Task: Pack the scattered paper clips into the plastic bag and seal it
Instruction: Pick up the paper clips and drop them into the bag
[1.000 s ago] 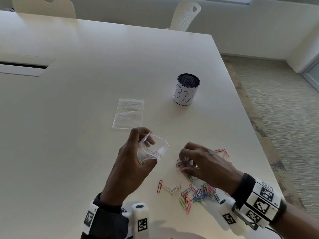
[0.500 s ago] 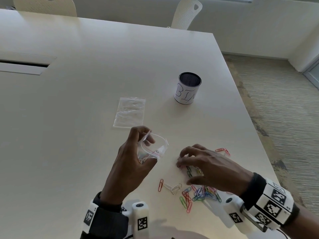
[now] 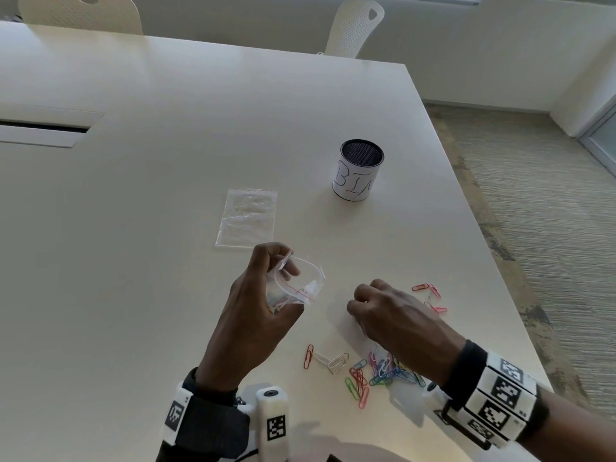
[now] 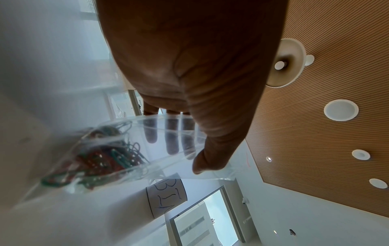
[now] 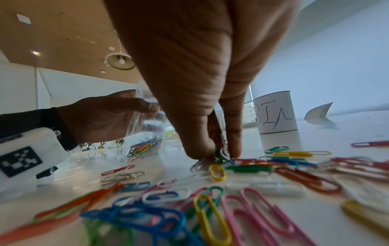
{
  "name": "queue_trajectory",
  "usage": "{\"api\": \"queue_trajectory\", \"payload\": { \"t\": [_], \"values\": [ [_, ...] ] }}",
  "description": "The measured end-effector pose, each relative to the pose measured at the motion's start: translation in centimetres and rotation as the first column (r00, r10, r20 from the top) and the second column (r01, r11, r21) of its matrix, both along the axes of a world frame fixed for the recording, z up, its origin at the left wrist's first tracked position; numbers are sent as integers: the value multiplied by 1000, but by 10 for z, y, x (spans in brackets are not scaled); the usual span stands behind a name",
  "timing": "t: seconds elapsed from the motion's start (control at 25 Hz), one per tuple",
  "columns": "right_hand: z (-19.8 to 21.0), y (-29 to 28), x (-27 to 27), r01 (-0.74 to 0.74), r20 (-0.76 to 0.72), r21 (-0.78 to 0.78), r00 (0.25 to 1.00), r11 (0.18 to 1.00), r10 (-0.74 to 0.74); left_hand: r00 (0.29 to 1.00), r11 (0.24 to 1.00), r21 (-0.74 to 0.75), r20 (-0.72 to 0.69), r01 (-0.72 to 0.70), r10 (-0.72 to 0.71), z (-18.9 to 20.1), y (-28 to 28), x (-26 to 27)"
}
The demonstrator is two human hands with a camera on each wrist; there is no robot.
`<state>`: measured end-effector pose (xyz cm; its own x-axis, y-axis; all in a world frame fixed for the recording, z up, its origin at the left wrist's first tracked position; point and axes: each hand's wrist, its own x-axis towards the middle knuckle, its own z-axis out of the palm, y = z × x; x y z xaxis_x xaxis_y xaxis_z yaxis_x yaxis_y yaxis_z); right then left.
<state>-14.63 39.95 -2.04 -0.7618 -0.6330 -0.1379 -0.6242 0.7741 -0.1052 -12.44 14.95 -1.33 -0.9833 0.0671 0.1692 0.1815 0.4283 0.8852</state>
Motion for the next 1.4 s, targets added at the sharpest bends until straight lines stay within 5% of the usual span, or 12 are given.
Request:
{"api": "queue_trajectory", "payload": {
  "t": [0.2, 0.32, 0.44, 0.68, 0.88, 1.08, 1.2, 1.4],
  "values": [
    [10, 7, -18, 175, 116, -233, 982, 957, -151, 1000, 1000, 0, -4, 1, -1, -1, -2, 0],
    [24, 13, -27, 448, 376, -434, 879, 782, -295, 1000, 1000, -3, -4, -3, 3, -2, -3, 0],
    [47, 7, -26, 613, 613, -562, 759, 555, -218, 1000, 1000, 14, -3, 4, -4, -2, -2, 1],
    [87, -39, -13, 549, 549, -791, 832, 272, -82, 1000, 1000, -7, -17, 1, -1, 1, -1, 1],
    [72, -71, -12, 325, 311, -847, 945, 420, -102, 1000, 999, -34, 19, -23, 24, 6, -2, 1],
    [72, -73, -13, 189, 202, -797, 978, 574, -42, 999, 1000, -13, 26, -27, 27, 7, -5, 3],
    [76, -71, -15, 140, 150, -792, 988, 594, -33, 1000, 1000, -16, 13, -23, 24, 6, -5, 4],
    [82, -55, -19, 230, 155, -835, 970, 500, -187, 999, 1000, -10, -28, -24, 24, 2, -6, 3]
  ]
}}
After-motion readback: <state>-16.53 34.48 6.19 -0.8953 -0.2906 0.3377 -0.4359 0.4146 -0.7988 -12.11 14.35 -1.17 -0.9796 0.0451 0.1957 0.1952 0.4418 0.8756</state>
